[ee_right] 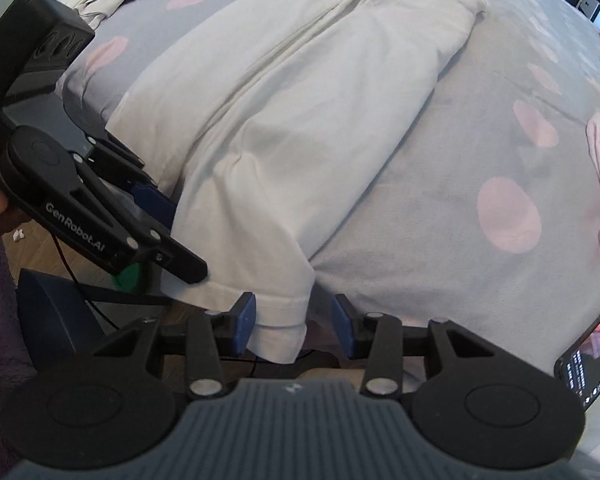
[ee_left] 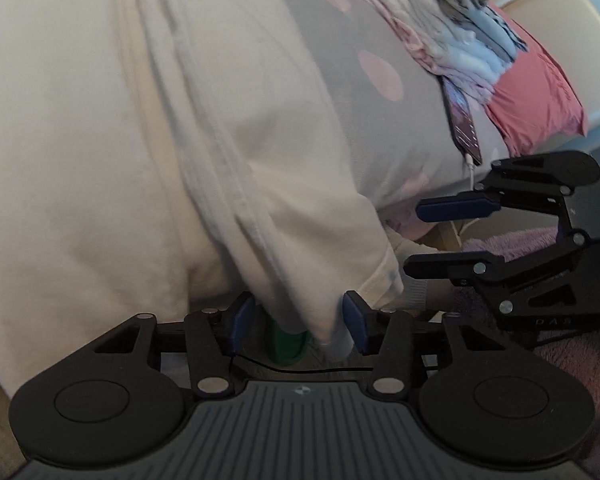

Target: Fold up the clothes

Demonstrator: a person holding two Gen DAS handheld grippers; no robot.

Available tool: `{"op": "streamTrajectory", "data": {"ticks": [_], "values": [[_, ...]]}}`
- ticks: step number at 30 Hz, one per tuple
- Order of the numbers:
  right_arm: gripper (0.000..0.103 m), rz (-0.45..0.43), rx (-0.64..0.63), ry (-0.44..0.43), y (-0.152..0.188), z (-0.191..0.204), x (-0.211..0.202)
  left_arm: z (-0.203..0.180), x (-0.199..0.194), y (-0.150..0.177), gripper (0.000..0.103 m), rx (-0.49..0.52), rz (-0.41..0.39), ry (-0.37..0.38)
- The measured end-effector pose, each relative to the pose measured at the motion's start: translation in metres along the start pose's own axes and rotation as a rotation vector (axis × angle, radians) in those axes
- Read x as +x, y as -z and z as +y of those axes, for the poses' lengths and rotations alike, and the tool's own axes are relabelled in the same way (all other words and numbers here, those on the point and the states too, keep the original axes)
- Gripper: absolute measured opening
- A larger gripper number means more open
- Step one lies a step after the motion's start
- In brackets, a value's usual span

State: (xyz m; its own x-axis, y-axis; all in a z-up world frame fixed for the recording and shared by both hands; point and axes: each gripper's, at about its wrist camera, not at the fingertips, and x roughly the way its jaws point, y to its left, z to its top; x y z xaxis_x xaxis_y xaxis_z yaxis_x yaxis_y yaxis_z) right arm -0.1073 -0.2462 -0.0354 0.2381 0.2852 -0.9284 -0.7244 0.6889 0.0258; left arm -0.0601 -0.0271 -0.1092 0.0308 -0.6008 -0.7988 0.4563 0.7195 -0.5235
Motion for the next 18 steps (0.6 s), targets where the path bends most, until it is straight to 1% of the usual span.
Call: {"op": "streamTrajectory", "data": {"ticks": [2,3,5,8,10,13,14,15,16,18], "values": [[0.045,-0.018,0.008,-0.024,-0.002,-0.003,-0.005,0.0,-0.001,-0.001,0.017,0.012,0.004,0.017],[0.045,-0.03,0.011,-0.037,-0.003,-0.004,-0.008,-0.001,-0.002,-0.001,0.014,0.019,0.003,0.02],[0.045,-0.042,0.016,-0.05,-0.005,-0.005,-0.011,-0.003,-0.005,-0.001,0.004,0.043,0.001,0.016],[0.044,-0.044,0.011,-0.056,-0.009,-0.005,-0.008,-0.005,-0.015,0.0,0.002,0.048,0.004,0.038],[0.044,-0.05,0.018,-0.069,-0.011,-0.007,-0.004,-0.005,-0.02,0.0,0.002,0.048,0.01,0.035],[0.044,-0.077,0.024,-0.124,-0.014,-0.008,0.004,-0.002,-0.024,0.001,0.002,0.038,0.023,0.028],[0.044,-0.091,0.01,-0.14,-0.015,-0.006,0.007,0.0,-0.022,0.002,0.002,0.035,0.034,0.016],[0.044,-0.106,-0.004,-0.157,-0.016,-0.003,0.011,0.0,-0.019,0.003,0.002,0.043,0.049,-0.013],[0.044,-0.094,-0.018,-0.167,-0.016,0.0,0.016,0.001,-0.017,0.004,0.002,0.054,0.065,-0.045],[0.043,-0.032,-0.05,-0.177,-0.014,0.008,0.032,0.001,-0.012,0.006,0.001,0.076,0.097,-0.113]]}}
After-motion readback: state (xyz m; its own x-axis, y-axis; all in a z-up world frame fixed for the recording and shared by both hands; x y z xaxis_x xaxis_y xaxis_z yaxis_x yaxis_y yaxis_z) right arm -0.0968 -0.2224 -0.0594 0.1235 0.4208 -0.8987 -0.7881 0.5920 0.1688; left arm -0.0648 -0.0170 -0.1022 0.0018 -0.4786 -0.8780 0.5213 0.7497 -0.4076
